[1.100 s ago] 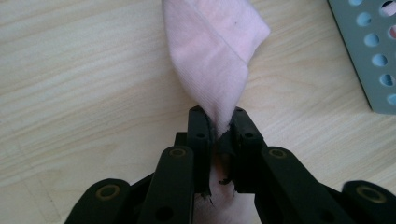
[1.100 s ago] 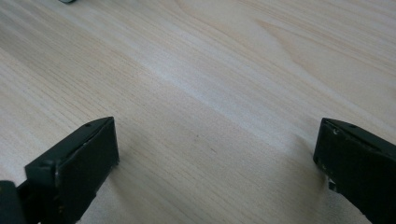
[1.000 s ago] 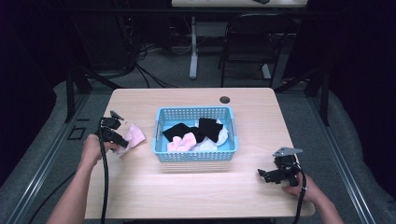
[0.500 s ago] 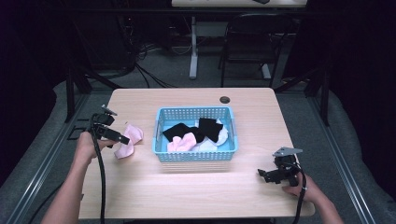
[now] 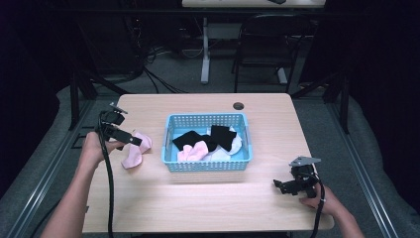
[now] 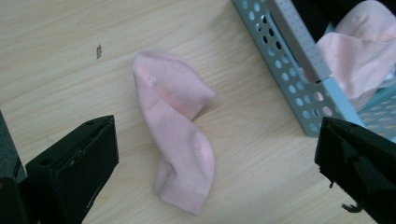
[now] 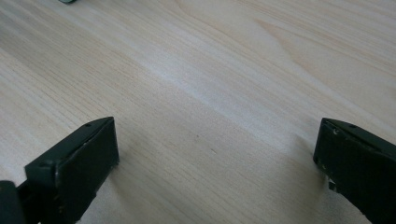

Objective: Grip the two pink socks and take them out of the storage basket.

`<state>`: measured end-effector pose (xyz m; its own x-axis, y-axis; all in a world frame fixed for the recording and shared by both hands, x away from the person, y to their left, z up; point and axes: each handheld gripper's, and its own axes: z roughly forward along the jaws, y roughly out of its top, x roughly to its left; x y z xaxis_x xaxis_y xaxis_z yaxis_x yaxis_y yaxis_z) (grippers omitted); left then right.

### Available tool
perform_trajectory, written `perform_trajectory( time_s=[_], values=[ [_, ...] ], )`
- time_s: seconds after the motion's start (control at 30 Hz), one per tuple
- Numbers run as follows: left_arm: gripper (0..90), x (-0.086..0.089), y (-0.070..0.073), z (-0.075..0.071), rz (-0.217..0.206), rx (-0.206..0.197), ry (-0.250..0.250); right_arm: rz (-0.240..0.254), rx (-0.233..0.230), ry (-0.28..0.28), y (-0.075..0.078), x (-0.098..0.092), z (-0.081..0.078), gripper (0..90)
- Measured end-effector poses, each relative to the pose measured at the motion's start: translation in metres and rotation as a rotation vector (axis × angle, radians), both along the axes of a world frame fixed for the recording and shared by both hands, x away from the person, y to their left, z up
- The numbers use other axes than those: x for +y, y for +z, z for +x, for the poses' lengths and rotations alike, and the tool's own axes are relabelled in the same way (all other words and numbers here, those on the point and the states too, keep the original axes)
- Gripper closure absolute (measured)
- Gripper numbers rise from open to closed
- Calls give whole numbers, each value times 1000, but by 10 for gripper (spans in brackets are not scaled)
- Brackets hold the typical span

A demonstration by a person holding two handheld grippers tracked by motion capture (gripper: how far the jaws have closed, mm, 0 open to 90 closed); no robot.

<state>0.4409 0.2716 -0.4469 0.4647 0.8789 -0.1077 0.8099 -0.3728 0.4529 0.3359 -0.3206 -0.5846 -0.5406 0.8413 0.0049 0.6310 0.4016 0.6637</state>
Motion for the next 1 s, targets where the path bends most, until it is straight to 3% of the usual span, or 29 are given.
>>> perform_trajectory(
  time_s=[0.37, 0.57, 1.0],
  values=[
    [0, -37, 24, 1, 25, -49, -84, 0, -1, 1, 0, 0, 0, 0],
    [0, -61, 29, 3, 24, -62, -133, 0, -1, 1, 0, 0, 0, 0],
    [2, -123, 15, 14, 50, -14, -243, 0, 0, 1, 0, 0, 0, 0]
  ],
)
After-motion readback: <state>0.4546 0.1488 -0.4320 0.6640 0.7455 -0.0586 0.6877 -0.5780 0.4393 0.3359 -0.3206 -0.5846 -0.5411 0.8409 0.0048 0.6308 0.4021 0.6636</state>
